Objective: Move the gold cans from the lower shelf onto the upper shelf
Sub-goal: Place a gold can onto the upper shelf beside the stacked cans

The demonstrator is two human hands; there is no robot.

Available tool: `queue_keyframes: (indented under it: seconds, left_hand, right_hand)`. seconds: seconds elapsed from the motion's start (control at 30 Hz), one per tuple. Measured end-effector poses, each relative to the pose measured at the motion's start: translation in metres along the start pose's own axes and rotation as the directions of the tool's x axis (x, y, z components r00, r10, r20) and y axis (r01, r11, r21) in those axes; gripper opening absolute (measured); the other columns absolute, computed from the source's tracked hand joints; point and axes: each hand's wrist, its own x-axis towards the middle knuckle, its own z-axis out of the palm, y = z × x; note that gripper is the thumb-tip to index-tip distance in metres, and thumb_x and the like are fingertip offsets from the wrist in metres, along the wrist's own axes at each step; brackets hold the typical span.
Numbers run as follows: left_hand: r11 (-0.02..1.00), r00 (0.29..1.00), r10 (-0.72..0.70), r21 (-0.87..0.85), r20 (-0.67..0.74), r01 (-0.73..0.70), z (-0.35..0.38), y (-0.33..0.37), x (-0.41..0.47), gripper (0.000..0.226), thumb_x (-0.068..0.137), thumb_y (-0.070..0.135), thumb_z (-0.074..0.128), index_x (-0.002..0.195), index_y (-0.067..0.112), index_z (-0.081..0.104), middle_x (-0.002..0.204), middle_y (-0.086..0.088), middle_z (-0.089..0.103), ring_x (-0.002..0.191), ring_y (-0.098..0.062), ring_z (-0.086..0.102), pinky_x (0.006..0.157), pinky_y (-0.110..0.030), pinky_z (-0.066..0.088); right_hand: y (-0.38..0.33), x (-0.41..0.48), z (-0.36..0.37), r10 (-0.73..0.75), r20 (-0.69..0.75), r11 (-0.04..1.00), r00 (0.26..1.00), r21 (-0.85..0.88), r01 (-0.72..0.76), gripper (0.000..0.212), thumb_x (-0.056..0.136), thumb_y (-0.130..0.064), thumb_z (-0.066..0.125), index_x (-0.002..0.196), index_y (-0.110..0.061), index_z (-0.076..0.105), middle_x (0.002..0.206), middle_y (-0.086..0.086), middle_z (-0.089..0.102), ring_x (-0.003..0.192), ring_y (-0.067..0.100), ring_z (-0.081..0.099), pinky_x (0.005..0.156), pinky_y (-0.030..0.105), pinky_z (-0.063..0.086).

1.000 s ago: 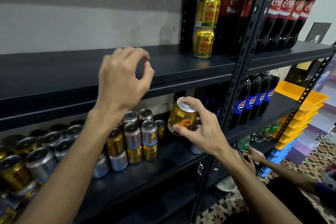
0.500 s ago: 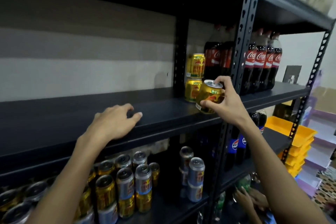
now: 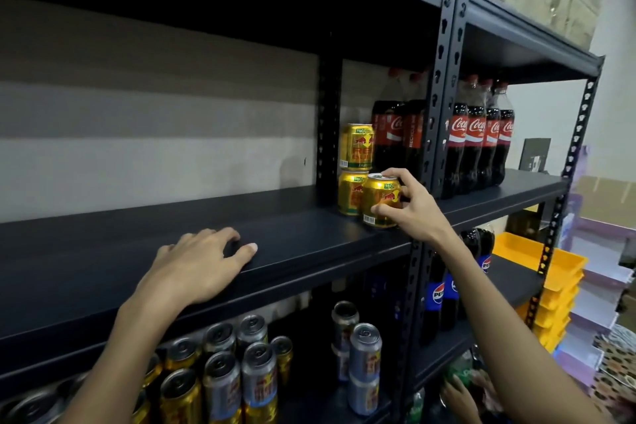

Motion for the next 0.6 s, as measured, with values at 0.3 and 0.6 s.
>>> queue_keyframes:
  seconds: [0.3,0.6]
  left_hand:
    - [1.000,1.000,-0.003,0.004,0.002,0.003,0.001,0.001,0.000,0.061,0.093,0.072,0.021,0.141,0.040,0.039,0.147,0.006,0.045,0.133,-0.021,0.042,0.104,-0.046,0.035]
    - [1.000,1.000,-0.001,-0.008,-0.006,0.001,0.002,0.002,-0.001,0.061,0.092,0.073,0.022,0.142,0.040,0.040,0.147,0.007,0.044,0.134,-0.020,0.041,0.105,-0.046,0.033]
  right_hand:
    - [0.006,0.004,0.008,-0.002,-0.005,0.999,1.000,0.037,0.002,0.056,0.085,-0.018,0.080,0.126,-0.040,0.048,0.114,-0.001,0.068,0.100,0.015,0.070,0.089,0.038,0.060]
    - [0.009,0.009,0.015,-0.014,-0.013,0.999,1.000,0.049,0.014,0.056,0.086,-0.018,0.079,0.128,-0.039,0.047,0.115,-0.001,0.068,0.100,0.014,0.070,0.086,0.030,0.059]
